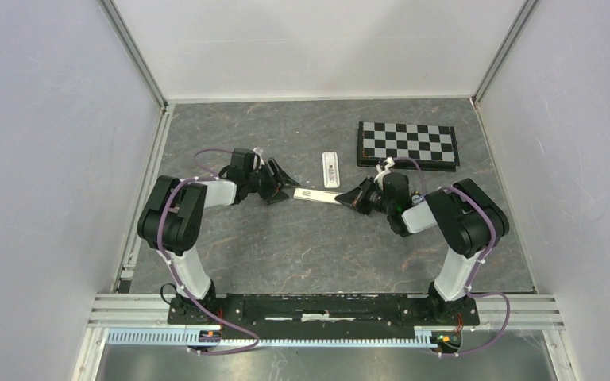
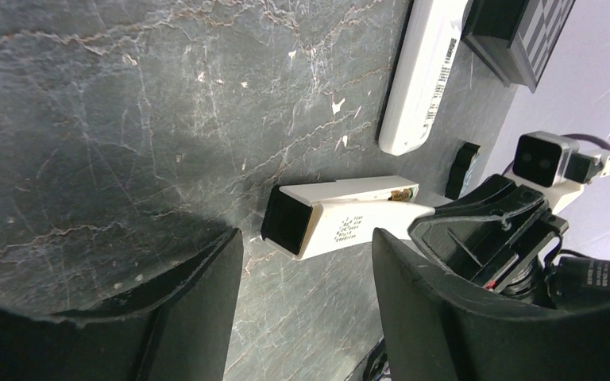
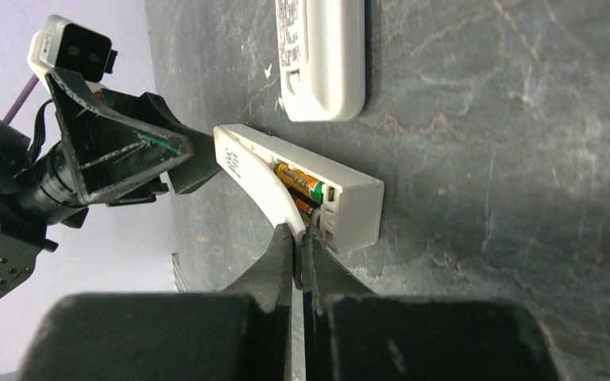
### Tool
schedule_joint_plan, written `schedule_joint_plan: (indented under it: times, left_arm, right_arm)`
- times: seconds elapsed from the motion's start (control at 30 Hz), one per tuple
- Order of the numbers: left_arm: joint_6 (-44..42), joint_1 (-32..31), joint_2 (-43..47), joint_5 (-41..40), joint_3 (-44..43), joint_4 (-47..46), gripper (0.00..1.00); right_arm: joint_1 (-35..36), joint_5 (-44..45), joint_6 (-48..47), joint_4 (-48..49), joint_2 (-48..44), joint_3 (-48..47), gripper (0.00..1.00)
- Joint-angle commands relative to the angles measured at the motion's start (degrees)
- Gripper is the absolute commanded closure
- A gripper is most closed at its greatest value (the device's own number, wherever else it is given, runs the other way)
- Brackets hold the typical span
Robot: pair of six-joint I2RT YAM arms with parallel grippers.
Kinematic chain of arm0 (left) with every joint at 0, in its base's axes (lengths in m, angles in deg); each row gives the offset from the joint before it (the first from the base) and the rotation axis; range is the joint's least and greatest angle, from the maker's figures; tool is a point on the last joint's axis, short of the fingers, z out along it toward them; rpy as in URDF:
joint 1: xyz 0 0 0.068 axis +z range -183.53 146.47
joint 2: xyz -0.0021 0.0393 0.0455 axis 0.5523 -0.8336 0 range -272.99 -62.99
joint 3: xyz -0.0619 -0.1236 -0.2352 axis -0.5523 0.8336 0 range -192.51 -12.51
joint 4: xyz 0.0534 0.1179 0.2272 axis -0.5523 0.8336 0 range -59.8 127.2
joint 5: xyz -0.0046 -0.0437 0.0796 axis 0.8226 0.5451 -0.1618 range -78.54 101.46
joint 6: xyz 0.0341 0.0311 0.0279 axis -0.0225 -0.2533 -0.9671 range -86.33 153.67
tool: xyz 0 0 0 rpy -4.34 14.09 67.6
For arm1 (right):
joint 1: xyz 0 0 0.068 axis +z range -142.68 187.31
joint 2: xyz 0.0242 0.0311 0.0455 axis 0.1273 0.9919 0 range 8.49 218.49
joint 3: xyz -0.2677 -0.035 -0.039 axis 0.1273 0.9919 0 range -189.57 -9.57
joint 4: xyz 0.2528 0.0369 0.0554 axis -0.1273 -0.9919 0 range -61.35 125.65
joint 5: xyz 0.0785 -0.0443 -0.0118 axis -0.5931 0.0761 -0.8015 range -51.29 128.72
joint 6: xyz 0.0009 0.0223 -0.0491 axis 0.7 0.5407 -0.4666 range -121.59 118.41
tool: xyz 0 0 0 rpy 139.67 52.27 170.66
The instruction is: Load the batteries into the remote control
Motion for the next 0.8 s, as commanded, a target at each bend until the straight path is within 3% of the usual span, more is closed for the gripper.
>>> schedule_joint_plan:
  times: [0.0,0.17,0.27,0.77]
  left_arm:
    - [-3.09,-0.01,-0.97,0.92,-1.54,0.35,0.35]
    - [-4.49,-0.01,-1.11,0.4,-2.35,2.68,0.37]
    - [-4.97,-0.01,-1.24,0.08,-2.71,3.4,0.37]
    - [-4.96,-0.03,-2.37,-1.27,-4.61,4.0,0.36]
  right_arm:
    - [-0.75,3.21,-7.75,-13.15,-0.76,-5.39,1.0]
    - [-1.14,6.83,-16.89,-34.0,-0.14,-15.29,1.0]
    - [-1.43,8.01,-20.88,-39.49,0.16,-18.92,1.0]
    - [-2.19,8.53,-25.72,-44.25,2.08,-22.61,1.0]
